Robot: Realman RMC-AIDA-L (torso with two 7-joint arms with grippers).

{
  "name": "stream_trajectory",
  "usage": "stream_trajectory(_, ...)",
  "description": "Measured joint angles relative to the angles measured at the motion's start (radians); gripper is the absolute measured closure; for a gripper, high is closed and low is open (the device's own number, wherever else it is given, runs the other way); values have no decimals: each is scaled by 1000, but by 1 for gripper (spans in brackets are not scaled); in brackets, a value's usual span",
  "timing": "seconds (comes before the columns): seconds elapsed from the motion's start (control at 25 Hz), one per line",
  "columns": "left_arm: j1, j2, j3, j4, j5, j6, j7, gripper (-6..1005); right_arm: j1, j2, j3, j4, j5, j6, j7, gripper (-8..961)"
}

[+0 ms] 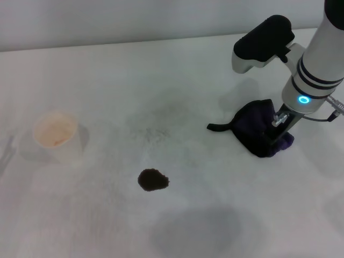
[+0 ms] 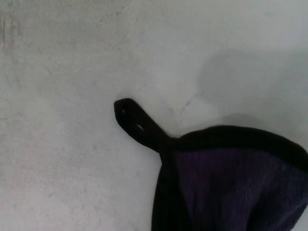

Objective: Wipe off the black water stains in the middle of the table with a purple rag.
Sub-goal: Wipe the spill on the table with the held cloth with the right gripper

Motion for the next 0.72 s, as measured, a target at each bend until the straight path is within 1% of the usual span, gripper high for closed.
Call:
stream_trajectory(0.24, 2, 0, 0, -2, 0, -4, 0, 122, 2, 1, -30, 7, 2, 1, 0, 758)
stream_trajectory(0.44, 2, 0, 0, -2, 0, -6, 0, 122, 3, 4, -67, 13, 19, -2, 0, 807)
stream_trajectory(0.72, -1, 1, 0, -2, 0, -8, 0, 122, 2, 4, -124, 38, 115, -8, -2, 826)
